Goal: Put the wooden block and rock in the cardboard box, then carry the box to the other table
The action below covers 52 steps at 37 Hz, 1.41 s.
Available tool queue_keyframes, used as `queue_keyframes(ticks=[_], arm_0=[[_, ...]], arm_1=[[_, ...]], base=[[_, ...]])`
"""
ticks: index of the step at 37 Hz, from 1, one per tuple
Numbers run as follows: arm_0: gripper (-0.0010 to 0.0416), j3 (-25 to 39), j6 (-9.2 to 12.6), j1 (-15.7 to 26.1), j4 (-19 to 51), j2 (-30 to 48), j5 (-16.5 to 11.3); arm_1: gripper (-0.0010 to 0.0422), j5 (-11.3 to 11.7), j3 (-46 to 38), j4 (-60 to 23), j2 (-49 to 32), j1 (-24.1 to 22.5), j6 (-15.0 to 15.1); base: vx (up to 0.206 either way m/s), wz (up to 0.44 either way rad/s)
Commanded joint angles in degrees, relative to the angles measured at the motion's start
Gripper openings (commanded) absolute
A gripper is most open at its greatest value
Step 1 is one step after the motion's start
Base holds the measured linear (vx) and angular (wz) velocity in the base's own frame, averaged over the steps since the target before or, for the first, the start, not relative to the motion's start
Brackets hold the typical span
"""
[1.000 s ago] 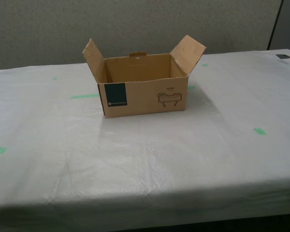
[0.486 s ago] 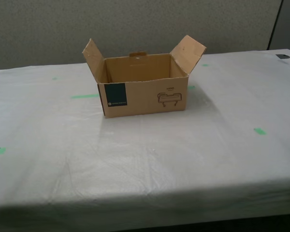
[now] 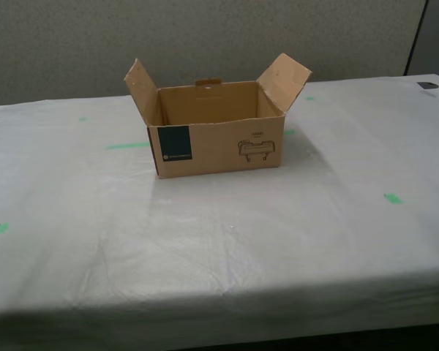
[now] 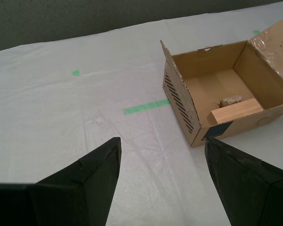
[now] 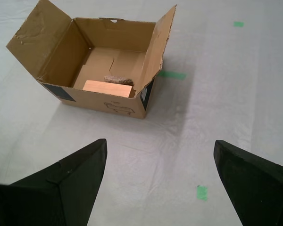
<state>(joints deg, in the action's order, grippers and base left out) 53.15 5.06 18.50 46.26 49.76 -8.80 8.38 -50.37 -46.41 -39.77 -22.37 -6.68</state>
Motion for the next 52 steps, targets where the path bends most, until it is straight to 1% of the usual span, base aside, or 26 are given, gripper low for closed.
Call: queue_keyframes(ticks=[1,7,14,17,19,23,40,52], arm_0=[[0.0313,0.04,0.28,-0.02,-0.07,-0.02,0.11],[0.0317,0.04,0.92,-0.02,-0.11,-0.02,0.11],[0.0317,0.04,0.90,-0.02,-0.11,-0.02,0.13],[0.0317,0.04,0.44,-0.02,-0.28,-0.02,0.11],[0.0316,0.04,0.42,-0.02,-0.42,-0.02,0.11],[0.0312,0.04,0.42,-0.02,-0.42,-0.02,0.11],[0.0284,0.04,0.48,-0.02,-0.42,-0.02,0.11],[0.0234,0.04,0.48,-0.02,-0.42,-0.02,0.11]], arm_1=[[0.0238,0.15,-0.04,0.24,0.00,-0.02,-0.20],[0.0238,0.13,-0.04,0.31,0.00,-0.02,-0.39],[0.0239,0.13,-0.04,0.11,0.00,-0.02,-0.44],[0.0246,0.09,-0.04,0.07,-0.02,-0.02,-0.76],[0.0253,-0.28,-0.04,0.22,0.00,-0.02,-0.74],[0.0264,-0.28,-0.04,0.24,0.00,-0.02,-0.76],[0.0299,-0.26,-0.04,0.04,0.00,-0.02,-0.81],[0.0307,-0.26,-0.04,0.07,0.00,-0.02,-0.79]], base=[[0.000,0.000],[0.000,0.000],[0.000,0.000],[0.000,0.000],[0.000,0.000],[0.000,0.000],[0.000,0.000],[0.000,0.000]])
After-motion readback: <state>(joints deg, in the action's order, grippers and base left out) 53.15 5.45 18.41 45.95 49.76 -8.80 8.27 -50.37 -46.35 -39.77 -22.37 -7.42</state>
